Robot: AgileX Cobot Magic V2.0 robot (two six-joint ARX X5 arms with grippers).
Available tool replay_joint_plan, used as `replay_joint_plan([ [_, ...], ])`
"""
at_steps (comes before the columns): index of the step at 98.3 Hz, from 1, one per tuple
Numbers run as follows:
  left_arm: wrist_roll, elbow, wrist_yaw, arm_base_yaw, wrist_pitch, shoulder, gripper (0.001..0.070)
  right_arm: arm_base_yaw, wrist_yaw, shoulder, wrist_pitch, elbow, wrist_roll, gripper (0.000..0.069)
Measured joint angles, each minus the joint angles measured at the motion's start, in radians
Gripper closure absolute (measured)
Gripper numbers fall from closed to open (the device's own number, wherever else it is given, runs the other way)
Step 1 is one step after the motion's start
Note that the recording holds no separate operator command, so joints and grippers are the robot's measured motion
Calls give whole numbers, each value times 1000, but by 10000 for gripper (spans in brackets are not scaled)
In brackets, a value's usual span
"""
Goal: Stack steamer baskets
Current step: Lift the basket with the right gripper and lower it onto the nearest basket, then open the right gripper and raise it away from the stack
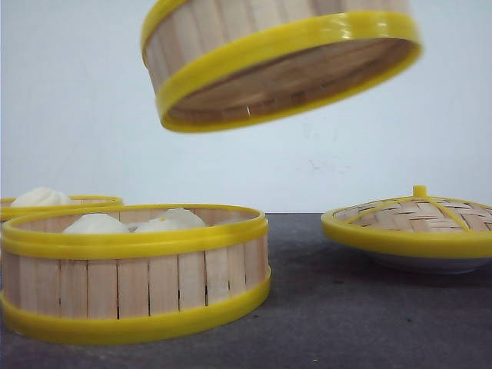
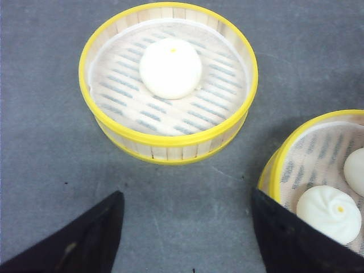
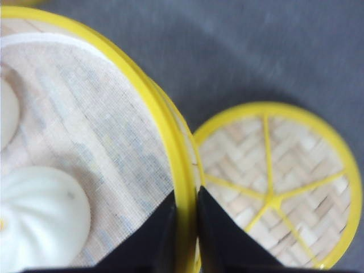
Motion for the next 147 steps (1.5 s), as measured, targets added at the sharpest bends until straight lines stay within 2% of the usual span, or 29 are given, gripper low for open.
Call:
replay_joint_plan([
  [15, 0, 0, 0, 0, 0, 0, 281, 9, -71, -101, 177, -211, 0, 661],
  [28, 0, 0, 0, 0, 1, 0, 281, 33, -83, -116, 306, -325, 2, 661],
  [69, 0, 0, 0, 0, 1, 3, 281, 178, -80, -35, 585, -356, 14, 661],
  [97, 0, 0, 0, 0, 1, 7, 281, 173, -75, 82, 599, -356, 41, 661],
  [147, 0, 0, 0, 0, 1, 7, 281, 167, -78, 130, 668, -356, 66, 662],
])
